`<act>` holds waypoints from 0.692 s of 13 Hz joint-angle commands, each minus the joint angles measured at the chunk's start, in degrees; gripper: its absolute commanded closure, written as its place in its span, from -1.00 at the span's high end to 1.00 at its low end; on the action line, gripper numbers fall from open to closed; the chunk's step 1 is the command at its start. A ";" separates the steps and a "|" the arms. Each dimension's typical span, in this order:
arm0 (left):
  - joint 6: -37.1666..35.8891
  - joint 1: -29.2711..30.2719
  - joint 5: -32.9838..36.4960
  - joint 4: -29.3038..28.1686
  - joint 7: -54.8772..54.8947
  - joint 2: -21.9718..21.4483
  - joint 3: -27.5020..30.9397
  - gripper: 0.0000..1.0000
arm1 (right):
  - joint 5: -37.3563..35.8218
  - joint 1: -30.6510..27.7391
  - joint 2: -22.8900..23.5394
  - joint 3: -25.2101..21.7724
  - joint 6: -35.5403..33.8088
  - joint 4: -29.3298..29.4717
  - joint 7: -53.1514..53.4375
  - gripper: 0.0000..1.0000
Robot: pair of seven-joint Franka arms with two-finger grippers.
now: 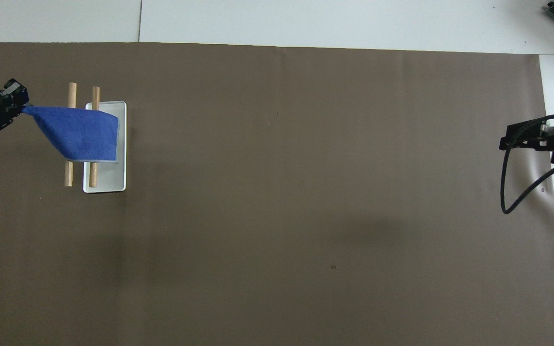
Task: Right arm passes towel to left arm to hang
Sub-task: 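Drape the towel over the rack crossbar with the left gripper and release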
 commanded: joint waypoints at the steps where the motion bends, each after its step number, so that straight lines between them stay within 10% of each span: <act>1: 2.44 0.27 0.79 -0.19 0.73 1.10 -0.06 -1.00 | -0.68 -0.02 -0.92 0.23 -0.57 -0.84 -0.42 1.00; 3: 2.53 0.36 0.79 0.16 0.82 1.27 -0.06 -0.84 | -0.42 0.16 -0.92 0.32 -0.49 -0.84 0.10 1.00; 9: 2.62 0.62 0.79 4.28 0.99 3.03 0.20 0.57 | -0.42 0.07 -0.92 0.41 -0.49 -0.75 -0.07 1.00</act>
